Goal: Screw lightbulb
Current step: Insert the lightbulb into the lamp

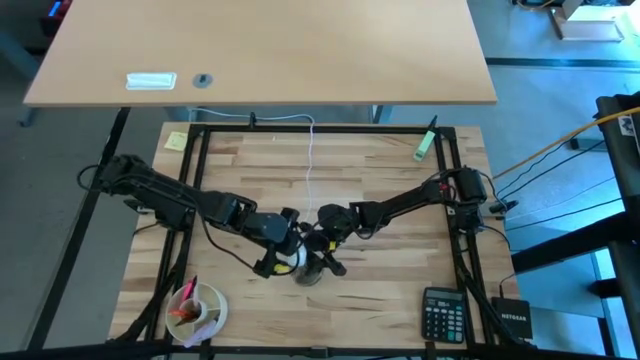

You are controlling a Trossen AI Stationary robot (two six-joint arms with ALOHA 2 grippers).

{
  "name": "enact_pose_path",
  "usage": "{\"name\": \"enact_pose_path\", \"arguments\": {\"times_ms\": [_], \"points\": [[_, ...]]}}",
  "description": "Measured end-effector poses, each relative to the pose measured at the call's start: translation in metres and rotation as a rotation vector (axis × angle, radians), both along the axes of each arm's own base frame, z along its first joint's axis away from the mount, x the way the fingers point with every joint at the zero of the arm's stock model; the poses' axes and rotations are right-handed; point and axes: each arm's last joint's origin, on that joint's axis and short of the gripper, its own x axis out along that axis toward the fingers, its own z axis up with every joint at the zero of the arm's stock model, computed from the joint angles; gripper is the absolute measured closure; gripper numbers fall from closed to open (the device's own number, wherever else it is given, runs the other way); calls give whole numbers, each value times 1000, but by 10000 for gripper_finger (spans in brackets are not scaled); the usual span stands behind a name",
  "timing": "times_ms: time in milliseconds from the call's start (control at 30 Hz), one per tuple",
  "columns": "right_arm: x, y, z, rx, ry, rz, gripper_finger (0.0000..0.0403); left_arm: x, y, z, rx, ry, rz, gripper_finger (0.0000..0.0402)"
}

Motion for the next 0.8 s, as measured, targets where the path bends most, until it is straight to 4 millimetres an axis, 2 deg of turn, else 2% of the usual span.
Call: {"name": "enact_pose_path", "arguments": {"times_ms": [267,500,633,800], "points": [[0,0,-3,-16,12,-29,223,-23,7,9,-56,112,129,87],[1,-3,-6,-62,25,-124,223,-48,14,13,-197,277,380,87],[0,-7,-11,-137,57,-248,223,-50,15,14,-264,286,510,87],[-3,-11,-27,-193,12,-341,223,-50,10,15,-248,228,599,87]]}}
